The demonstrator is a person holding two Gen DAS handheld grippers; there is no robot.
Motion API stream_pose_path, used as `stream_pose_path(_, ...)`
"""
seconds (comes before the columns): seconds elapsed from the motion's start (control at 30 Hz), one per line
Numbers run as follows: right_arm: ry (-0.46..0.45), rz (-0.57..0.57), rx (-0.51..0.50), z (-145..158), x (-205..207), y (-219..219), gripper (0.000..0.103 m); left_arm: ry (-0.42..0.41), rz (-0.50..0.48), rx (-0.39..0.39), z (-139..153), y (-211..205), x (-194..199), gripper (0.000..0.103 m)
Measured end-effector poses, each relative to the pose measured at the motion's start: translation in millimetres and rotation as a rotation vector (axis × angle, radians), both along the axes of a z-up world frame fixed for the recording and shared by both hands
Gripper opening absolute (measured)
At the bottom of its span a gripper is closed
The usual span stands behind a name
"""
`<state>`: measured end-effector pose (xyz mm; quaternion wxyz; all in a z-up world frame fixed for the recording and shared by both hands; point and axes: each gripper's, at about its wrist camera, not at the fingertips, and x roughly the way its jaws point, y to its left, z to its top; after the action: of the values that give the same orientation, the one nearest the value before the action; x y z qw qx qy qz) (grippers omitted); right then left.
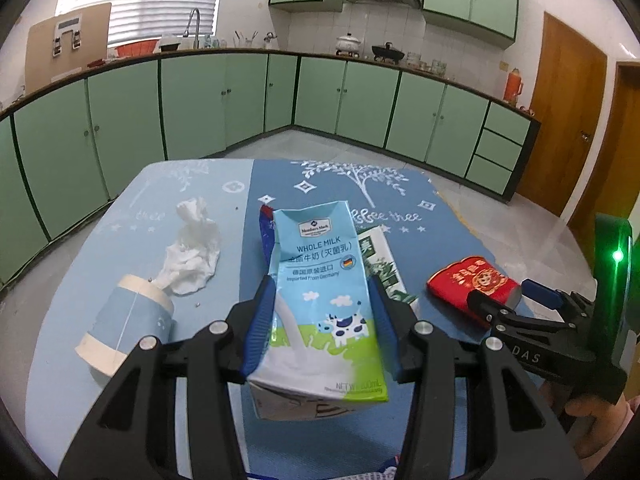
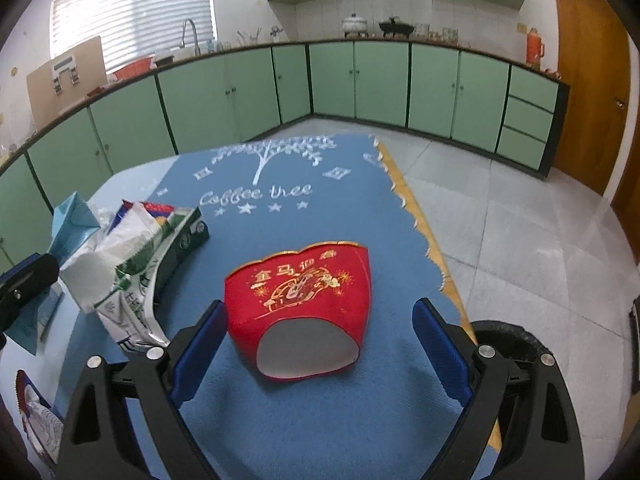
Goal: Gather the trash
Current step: 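Grasp the red paper cup with the right tool while the left tool holds the milk carton, then drop the red paper cup into the bin with the right tool while the left tool drops the milk carton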
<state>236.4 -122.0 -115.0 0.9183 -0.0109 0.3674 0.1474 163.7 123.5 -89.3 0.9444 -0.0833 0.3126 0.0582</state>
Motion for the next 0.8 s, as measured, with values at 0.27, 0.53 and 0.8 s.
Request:
stream_pose_path(0.27, 0.038, 0.066, 0.010, -5, 4, 8, 0.076, 0.015, 0.006, 0.007, -2, 1, 2, 0.045)
stream_pose_path(0.53, 0.019, 0.073, 0.098, 11, -11, -15, 0.052, -0.021, -0.031, 0.022, 13, -19, -2, 0.045)
stream_pose_path(0.8, -0.035, 0.077, 0.153, 35, -36, -53, 0.051, -0.041, -0.103, 0.015, 21, -57, -2, 0.045)
